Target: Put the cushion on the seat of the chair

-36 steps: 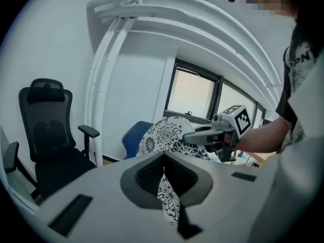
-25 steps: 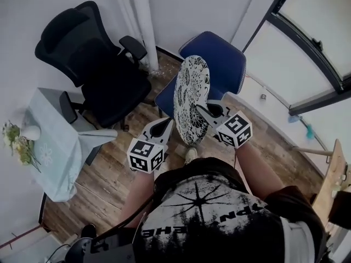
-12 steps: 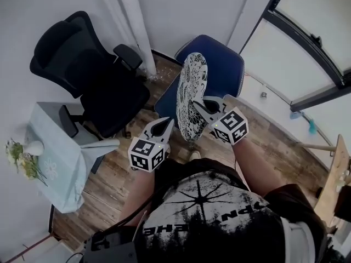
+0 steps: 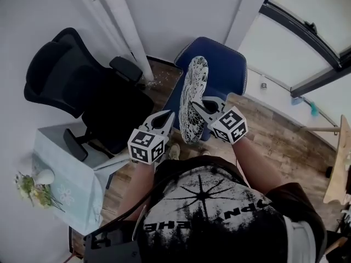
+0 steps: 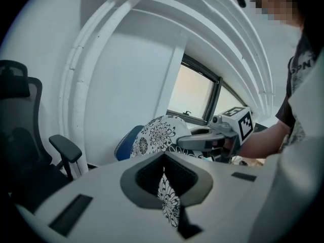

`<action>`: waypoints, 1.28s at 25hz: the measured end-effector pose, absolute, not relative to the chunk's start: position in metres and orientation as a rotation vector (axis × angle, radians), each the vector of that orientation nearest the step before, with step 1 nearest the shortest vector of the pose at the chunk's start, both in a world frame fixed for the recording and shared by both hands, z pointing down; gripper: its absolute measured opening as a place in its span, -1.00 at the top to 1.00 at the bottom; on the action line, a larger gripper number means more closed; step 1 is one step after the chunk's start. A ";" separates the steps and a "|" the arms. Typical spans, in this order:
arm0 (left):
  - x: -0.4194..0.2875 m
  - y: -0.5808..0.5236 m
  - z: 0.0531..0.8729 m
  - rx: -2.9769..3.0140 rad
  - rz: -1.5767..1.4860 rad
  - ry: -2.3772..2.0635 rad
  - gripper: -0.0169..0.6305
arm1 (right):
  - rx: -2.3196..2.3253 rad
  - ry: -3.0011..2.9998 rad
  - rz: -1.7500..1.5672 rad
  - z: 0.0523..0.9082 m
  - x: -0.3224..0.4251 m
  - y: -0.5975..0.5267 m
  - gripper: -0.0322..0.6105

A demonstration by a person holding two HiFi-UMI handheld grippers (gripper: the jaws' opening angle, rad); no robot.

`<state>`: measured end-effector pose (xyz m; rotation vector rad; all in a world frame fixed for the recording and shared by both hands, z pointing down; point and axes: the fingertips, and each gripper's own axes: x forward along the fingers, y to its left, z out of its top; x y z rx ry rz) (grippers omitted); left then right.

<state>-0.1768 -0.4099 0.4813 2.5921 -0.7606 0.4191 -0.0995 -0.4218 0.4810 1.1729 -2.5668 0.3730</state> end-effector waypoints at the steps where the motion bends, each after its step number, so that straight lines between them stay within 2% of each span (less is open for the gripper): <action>1: -0.178 -0.415 0.482 2.599 0.425 -0.739 0.90 | 1.188 -2.560 0.379 0.482 -0.104 -0.426 0.80; 10: -0.195 -0.464 0.488 2.634 0.486 -0.642 0.90 | 1.238 -2.510 0.427 0.504 -0.131 -0.471 0.80; 21: -0.213 -0.479 0.530 2.590 0.633 -0.526 0.90 | 1.296 -2.444 0.762 0.596 -0.150 -0.506 0.80; 32: -0.187 -0.474 0.580 2.484 0.720 -0.525 0.90 | 1.363 -2.287 0.992 0.690 -0.100 -0.480 0.80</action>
